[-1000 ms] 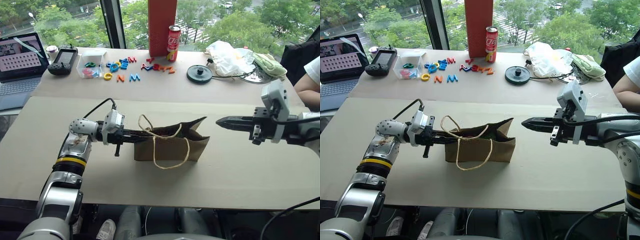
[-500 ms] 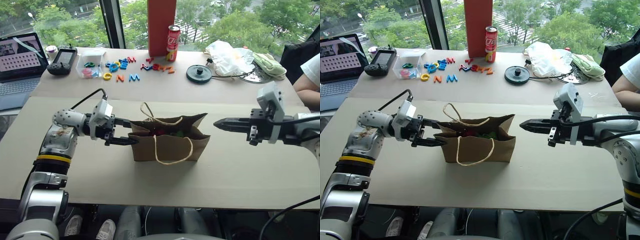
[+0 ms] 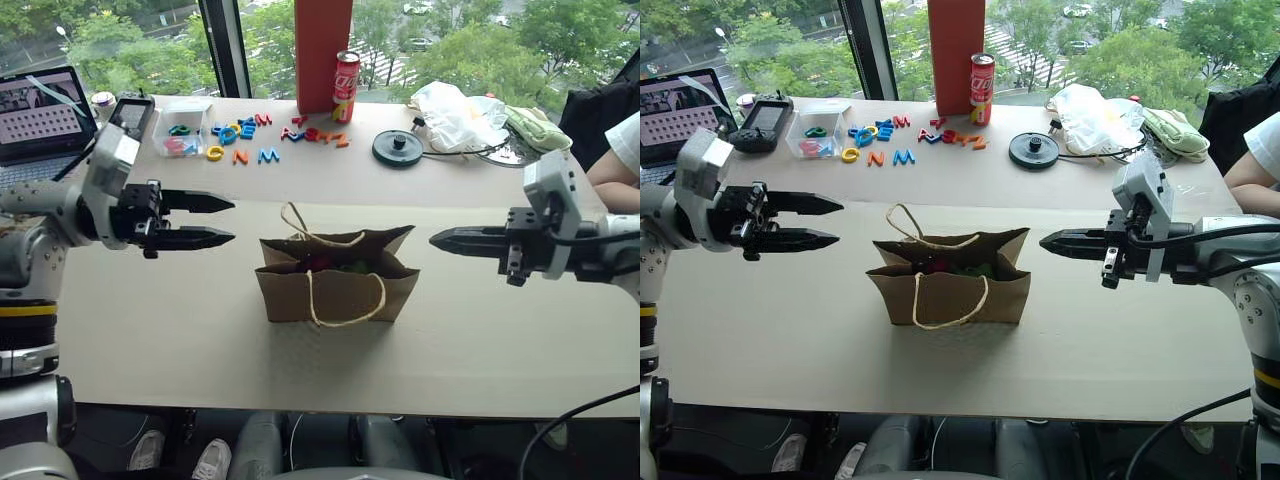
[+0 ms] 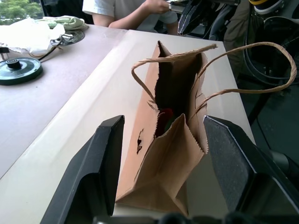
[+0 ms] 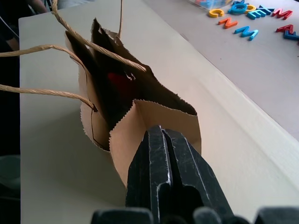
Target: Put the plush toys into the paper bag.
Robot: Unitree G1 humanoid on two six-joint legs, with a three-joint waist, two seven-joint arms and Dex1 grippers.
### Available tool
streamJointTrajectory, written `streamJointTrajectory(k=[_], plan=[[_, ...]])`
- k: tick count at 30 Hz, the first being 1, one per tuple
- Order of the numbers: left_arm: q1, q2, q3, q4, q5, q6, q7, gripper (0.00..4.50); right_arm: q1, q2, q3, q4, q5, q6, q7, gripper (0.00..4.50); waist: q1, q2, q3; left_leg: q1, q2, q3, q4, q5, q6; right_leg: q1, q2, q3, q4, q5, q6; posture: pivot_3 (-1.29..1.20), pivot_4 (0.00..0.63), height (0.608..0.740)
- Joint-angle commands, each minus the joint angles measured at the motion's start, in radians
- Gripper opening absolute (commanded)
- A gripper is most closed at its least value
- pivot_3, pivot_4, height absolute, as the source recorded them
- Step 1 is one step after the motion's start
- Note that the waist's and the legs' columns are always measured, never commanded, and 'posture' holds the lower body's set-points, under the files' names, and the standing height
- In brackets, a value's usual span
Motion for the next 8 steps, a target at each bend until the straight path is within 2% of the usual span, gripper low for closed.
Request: streamJointTrajectory(k=[1,8], plan=[[-0.018,0.004,0.034,-0.013,-0.041,0.035,0.017,2.89,-0.035,-0.001,-0.029,-0.010,0.026,-0.027,0.003,0.00,0.001,0.000,0.000,0.000,0.000,0.000,0.000,0.000,0.000,0.000,0.000,0.000,0.000,0.000,0.000,0.00,0.150,0.739],[-0.008,-0.003,0.035,-0.018,-0.043,0.019,0.031,2.89,-0.053,0.002,-0.021,-0.008,0.030,-0.026,0.002,0.00,0.003,0.000,0.000,0.000,0.000,0.000,0.000,0.000,0.000,0.000,0.000,0.000,0.000,0.000,0.000,0.00,0.150,0.739]])
